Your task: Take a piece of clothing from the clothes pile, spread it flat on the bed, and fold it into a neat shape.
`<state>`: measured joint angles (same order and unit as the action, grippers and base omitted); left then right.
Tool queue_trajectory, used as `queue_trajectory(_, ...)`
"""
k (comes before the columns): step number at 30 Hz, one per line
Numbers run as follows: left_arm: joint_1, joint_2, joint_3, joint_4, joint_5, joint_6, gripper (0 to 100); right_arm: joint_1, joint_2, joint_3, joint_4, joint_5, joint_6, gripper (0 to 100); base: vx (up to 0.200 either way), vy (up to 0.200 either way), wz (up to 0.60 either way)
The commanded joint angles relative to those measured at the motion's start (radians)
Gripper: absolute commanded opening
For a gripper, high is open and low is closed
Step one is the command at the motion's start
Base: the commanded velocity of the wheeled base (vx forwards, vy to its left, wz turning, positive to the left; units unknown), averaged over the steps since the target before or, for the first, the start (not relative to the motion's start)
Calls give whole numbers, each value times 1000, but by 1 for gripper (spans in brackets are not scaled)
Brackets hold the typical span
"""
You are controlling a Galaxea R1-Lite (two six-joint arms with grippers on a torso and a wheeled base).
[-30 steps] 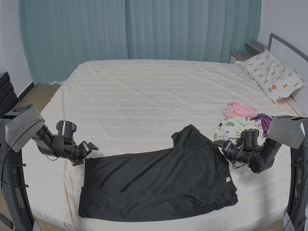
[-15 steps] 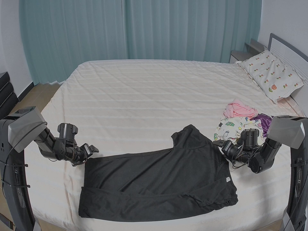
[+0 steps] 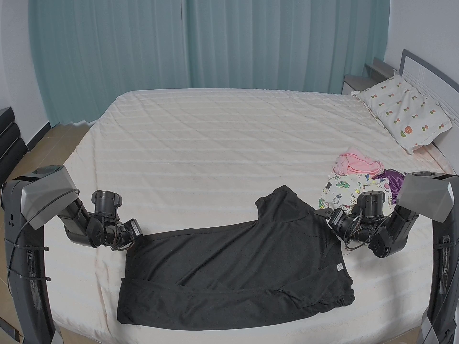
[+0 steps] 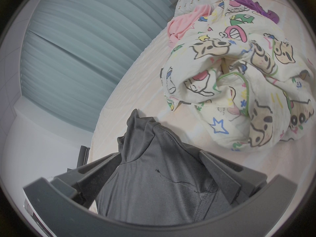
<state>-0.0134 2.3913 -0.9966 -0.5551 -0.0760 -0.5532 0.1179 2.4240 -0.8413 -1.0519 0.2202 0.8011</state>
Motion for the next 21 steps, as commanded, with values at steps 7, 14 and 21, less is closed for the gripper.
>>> queue_trajectory(7,20,-12,-5,-51,50,-151,0,55,26,-147,89,-78,-115,100,0,0,0)
queue_trajectory(14,29,-26,0,-80,51,-206,0,82,84,-297,167,-128,-281,100,0,0,0)
queue_trajectory(21,46,-30,-2,-77,51,-231,0,126,152,-473,313,-147,-318,100,0,0,0)
